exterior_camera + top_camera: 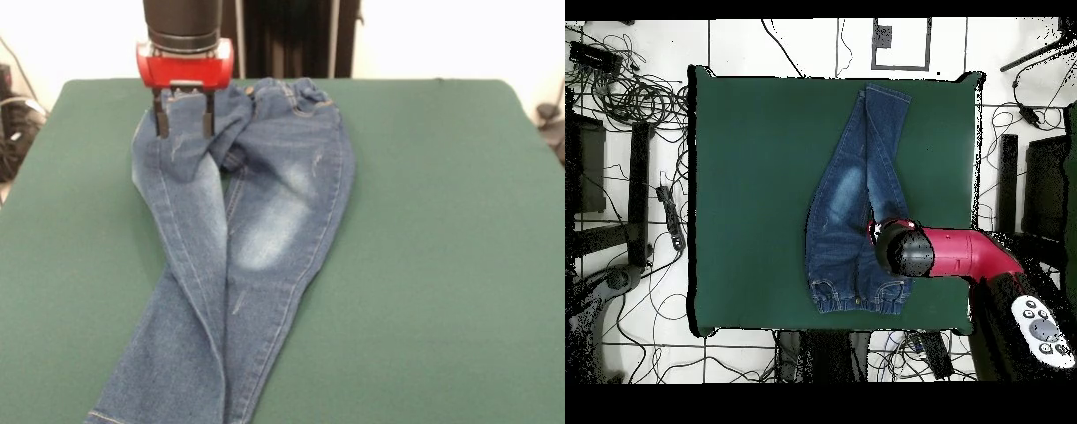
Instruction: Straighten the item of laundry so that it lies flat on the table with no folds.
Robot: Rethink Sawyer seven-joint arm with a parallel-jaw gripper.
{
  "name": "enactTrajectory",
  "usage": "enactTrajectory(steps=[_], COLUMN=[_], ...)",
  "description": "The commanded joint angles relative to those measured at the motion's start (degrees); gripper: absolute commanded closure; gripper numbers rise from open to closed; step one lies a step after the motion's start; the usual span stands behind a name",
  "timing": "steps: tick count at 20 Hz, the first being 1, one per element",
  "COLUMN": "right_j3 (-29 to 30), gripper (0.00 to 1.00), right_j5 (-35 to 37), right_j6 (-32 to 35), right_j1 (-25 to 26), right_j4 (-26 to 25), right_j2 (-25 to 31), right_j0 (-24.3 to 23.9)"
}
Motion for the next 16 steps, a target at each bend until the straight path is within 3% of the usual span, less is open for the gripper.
enactTrajectory(steps=[1,16], right_j3=[-0.99,-16.59], gripper=[0.00,0.00], right_j5=[10.35,17.04], right_j6=[-11.08,-9.14], right_j1=[1.22,9.56], right_j4=[-0.27,0.07], right_j2=[6.15,8.68], right_j0=[-3.17,2.90])
